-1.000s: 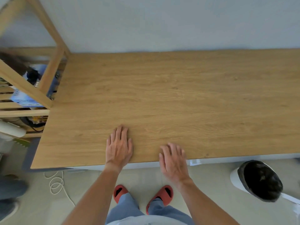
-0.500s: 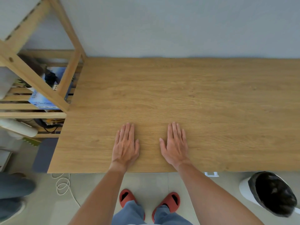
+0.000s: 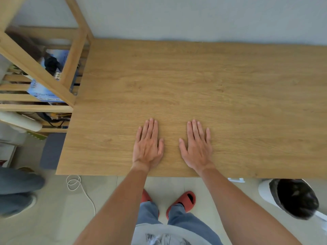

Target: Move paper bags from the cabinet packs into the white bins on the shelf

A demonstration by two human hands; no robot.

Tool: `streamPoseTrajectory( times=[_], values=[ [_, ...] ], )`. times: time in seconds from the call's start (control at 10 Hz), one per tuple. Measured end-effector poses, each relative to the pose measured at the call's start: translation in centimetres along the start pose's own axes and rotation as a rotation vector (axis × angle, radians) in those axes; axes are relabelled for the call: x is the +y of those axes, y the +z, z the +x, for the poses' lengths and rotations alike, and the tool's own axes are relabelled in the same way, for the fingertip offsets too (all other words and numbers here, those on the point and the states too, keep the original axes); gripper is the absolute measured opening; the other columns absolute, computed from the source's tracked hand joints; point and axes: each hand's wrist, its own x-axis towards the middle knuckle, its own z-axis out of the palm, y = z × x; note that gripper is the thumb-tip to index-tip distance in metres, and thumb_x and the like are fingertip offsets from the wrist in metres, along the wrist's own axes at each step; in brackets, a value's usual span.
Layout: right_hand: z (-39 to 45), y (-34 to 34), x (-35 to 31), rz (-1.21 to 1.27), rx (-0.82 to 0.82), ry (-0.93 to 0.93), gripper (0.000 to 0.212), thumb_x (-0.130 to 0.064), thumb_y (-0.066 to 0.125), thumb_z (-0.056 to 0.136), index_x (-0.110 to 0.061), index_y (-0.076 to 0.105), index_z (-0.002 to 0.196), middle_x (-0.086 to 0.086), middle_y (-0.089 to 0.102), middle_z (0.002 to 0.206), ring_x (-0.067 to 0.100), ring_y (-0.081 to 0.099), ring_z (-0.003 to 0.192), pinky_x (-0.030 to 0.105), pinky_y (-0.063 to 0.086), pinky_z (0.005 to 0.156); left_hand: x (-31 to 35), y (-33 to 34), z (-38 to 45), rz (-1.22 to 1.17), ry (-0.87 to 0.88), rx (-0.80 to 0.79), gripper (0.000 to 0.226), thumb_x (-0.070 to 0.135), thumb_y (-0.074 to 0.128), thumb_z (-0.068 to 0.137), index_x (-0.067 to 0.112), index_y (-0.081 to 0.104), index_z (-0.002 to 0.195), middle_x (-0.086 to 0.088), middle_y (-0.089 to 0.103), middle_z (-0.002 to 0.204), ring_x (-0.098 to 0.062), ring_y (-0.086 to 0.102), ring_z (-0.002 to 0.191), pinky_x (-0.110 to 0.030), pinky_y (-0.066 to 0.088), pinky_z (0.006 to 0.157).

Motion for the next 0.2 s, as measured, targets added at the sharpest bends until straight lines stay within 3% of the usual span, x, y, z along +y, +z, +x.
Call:
streamPoseTrajectory(
  times=[0.1,0.2],
  values=[
    [0.2,-0.4,-0.3,0.065,0.008,-0.024,0.072,-0.05,0.029,0.1,-0.007,0.021,0.158,0.011,0.014,0.166,0.022,0.008,0.154,0.053,0.009,0.122,-0.1,-0.2,-0.1,-0.014,0.001,0.021,0.067,0.04,0.022,0.099,0.01,0.008,0.157,-0.007,0.006,0.165,-0.017,0.0,0.152,-0.042,0.009,0.123],
    [-0.4,-2.2,0.1,0.331,0.067,0.01,0.069,-0.047,0.036,0.102,-0.012,0.017,0.158,0.009,0.012,0.167,0.019,0.002,0.154,0.05,0.006,0.124,0.1,-0.5,-0.1,-0.025,-0.005,0.034,0.067,0.04,0.021,0.099,0.011,0.007,0.157,-0.006,0.005,0.165,-0.016,-0.002,0.152,-0.042,0.008,0.123]
  ],
)
